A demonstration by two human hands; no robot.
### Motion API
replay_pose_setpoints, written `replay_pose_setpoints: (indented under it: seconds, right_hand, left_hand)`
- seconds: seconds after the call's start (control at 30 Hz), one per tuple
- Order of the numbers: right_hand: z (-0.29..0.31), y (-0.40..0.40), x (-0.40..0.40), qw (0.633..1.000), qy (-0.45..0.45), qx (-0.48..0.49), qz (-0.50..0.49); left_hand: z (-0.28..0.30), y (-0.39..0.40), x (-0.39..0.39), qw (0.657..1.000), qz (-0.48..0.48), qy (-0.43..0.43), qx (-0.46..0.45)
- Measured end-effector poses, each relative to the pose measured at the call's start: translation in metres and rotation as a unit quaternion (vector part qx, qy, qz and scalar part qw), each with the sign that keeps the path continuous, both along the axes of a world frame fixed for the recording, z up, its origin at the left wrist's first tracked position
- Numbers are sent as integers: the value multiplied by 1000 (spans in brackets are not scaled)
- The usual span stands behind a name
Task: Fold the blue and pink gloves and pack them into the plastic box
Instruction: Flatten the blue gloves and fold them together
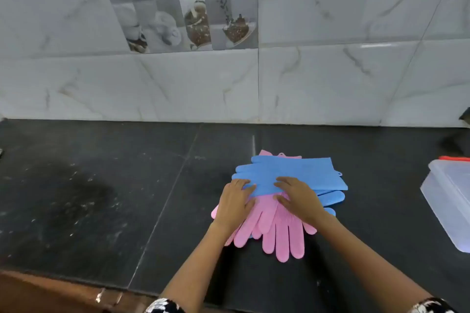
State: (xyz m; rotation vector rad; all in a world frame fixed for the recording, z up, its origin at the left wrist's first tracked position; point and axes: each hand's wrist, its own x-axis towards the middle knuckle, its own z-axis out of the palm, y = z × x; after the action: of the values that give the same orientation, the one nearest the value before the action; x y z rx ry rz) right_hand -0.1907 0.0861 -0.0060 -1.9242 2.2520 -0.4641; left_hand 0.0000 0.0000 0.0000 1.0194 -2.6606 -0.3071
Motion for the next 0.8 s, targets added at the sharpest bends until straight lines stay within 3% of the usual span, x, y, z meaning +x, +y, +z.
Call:
replay_pose_setpoints:
  seconds: [0.17,0.37,0.63,0.8]
  right_hand:
    - [-11,-8,-3,1000,9,18,2]
    - [-7,0,-23,1000,-2,18,-21]
    - [6,22,-65,994,14,-8,-110]
    - [38,19,-77,993,16,-52,-102]
  left_hand:
    - [-11,-28,-3,998,-56,29,18]
    - [-9,-43,-4,987,-95,132,22]
    - [0,-54,-17,978,-63,193,48]
    - [40,-69,-34,954,-40,265,135]
